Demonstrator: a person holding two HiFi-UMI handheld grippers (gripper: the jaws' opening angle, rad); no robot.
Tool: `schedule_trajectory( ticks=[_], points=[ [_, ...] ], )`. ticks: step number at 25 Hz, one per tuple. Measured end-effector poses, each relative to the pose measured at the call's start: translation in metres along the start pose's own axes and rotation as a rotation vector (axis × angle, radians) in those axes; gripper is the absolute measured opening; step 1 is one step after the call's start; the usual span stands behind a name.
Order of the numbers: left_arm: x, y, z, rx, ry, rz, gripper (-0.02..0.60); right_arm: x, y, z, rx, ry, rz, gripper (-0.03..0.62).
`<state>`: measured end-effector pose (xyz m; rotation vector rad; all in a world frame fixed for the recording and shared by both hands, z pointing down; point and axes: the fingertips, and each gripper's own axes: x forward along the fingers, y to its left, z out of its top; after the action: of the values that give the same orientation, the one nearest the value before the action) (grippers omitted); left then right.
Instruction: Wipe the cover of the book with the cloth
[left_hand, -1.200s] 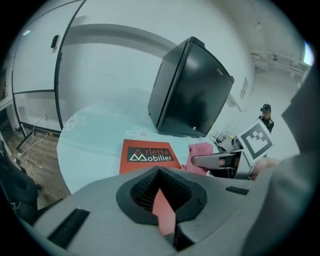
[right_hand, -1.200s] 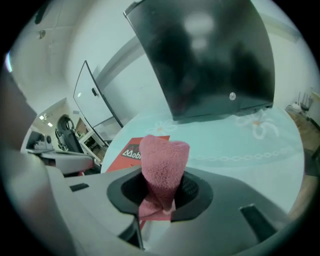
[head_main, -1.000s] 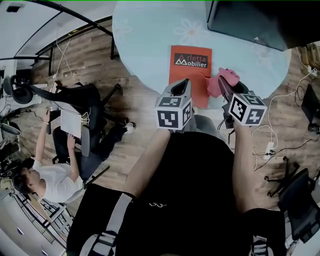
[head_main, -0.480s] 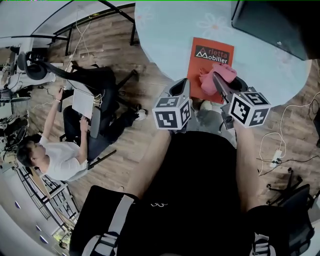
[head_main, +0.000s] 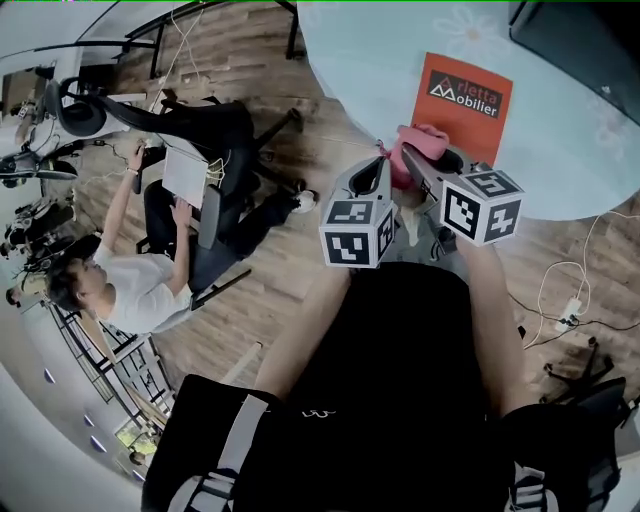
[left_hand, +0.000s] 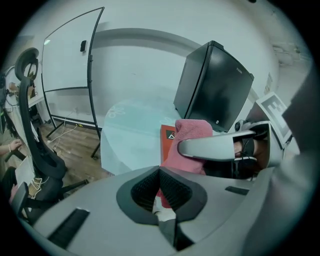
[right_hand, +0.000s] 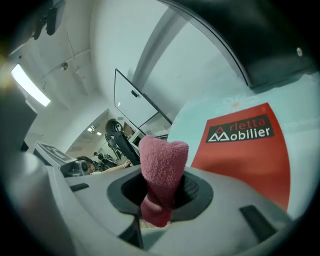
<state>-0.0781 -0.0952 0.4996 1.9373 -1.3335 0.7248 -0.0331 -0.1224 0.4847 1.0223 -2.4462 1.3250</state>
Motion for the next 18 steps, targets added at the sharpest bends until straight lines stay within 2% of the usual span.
schedule_trajectory(
  ticks=[3, 5, 10, 13, 18],
  points=[
    [0.002, 0.004, -0.003, -0.058, -0.004, -0.032, 0.014, 0.011, -0.004, -0.012, 0.021, 0.031, -0.003, 0.11],
    [0.006, 0.001, -0.006, -0.068, 0.004, -0.047, 0.014, 0.015, -0.011, -0.02, 0.014, 0.055, -0.022, 0.11],
    [0.016, -0.012, -0.017, 0.015, 0.05, -0.058, 0.014, 0.014, -0.025, -0.027, -0.044, 0.058, -0.082, 0.109],
    [0.019, -0.021, -0.017, 0.028, 0.054, -0.079, 0.014, 0.01, -0.029, -0.029, -0.1, 0.074, -0.116, 0.109],
    [0.021, -0.028, -0.014, 0.045, 0.047, -0.094, 0.014, -0.005, -0.04, -0.029, -0.086, 0.057, -0.15, 0.109]
  ],
)
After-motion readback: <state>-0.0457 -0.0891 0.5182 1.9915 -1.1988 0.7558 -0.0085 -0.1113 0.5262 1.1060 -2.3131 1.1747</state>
